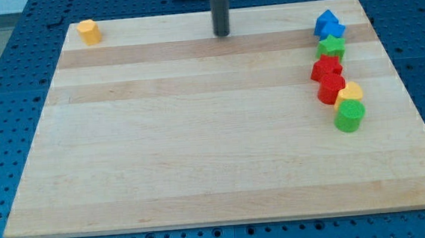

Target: Point at the blue triangle

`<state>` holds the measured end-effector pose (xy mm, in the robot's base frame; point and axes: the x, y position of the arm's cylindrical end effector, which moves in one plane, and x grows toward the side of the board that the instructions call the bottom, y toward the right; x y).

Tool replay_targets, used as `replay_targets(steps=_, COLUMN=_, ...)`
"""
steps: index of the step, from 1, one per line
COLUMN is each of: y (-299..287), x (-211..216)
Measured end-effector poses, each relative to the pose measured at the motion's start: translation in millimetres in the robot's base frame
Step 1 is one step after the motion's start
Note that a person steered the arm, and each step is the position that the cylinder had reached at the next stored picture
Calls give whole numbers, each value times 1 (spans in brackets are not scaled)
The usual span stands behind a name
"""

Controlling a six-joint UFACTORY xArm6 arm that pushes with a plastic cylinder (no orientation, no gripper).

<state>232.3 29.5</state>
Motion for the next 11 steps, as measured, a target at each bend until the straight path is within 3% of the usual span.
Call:
replay_targets(steps=1, y=66, x=-34)
replay_targets(steps=2, y=147, x=-39)
replay_targets(steps=3, y=207, x=-31)
replay_targets(steps=5, y=271, x=-3)
replay_targets(steps=8, y=273, x=39)
replay_targets(steps=11, y=202, x=24)
